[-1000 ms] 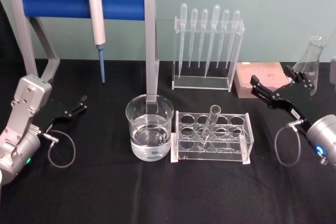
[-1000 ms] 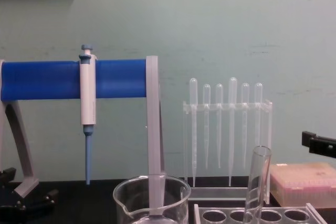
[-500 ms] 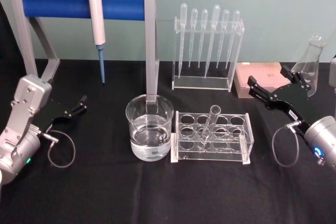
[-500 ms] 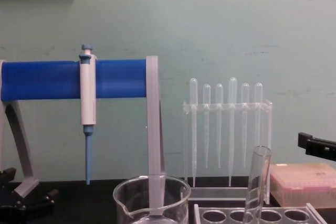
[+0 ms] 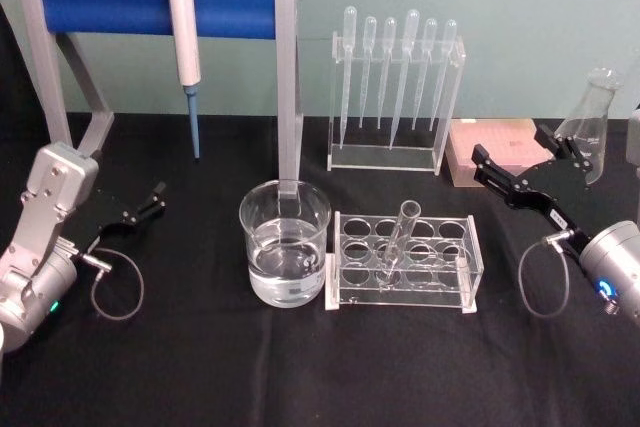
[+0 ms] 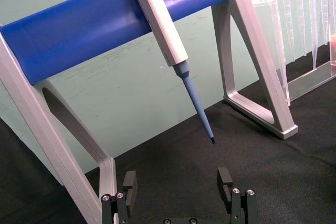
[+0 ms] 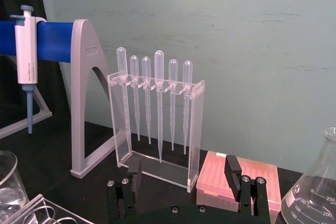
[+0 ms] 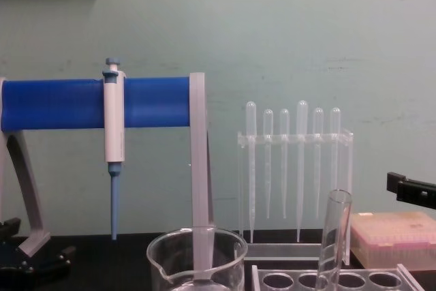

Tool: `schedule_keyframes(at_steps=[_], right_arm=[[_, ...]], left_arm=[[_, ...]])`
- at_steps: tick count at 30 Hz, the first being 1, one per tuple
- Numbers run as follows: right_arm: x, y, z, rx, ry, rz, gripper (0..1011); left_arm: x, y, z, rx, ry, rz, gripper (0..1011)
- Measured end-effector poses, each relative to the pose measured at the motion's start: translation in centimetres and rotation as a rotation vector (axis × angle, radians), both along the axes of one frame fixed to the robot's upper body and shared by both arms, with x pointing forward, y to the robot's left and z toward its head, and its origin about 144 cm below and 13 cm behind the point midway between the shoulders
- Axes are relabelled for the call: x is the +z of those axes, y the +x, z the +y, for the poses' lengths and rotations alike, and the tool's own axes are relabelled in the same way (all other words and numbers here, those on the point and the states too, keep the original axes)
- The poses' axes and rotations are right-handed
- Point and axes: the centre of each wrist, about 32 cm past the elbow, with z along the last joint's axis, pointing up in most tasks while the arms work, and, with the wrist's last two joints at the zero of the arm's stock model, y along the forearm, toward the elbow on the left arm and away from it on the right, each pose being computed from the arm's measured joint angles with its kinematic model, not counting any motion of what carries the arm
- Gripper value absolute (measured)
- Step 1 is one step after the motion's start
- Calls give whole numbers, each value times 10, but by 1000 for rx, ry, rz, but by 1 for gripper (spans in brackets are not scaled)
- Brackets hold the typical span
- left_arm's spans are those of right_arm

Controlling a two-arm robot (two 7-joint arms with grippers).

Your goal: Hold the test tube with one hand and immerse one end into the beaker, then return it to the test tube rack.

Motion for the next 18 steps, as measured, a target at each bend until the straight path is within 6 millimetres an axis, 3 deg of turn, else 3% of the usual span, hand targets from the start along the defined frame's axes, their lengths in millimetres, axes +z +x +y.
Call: schedule_keyframes(at_steps=[18], right_arm=[[0, 0, 0, -2, -1, 1, 1002]], left_arm=[[0, 0, 0, 0, 0, 0, 1000]])
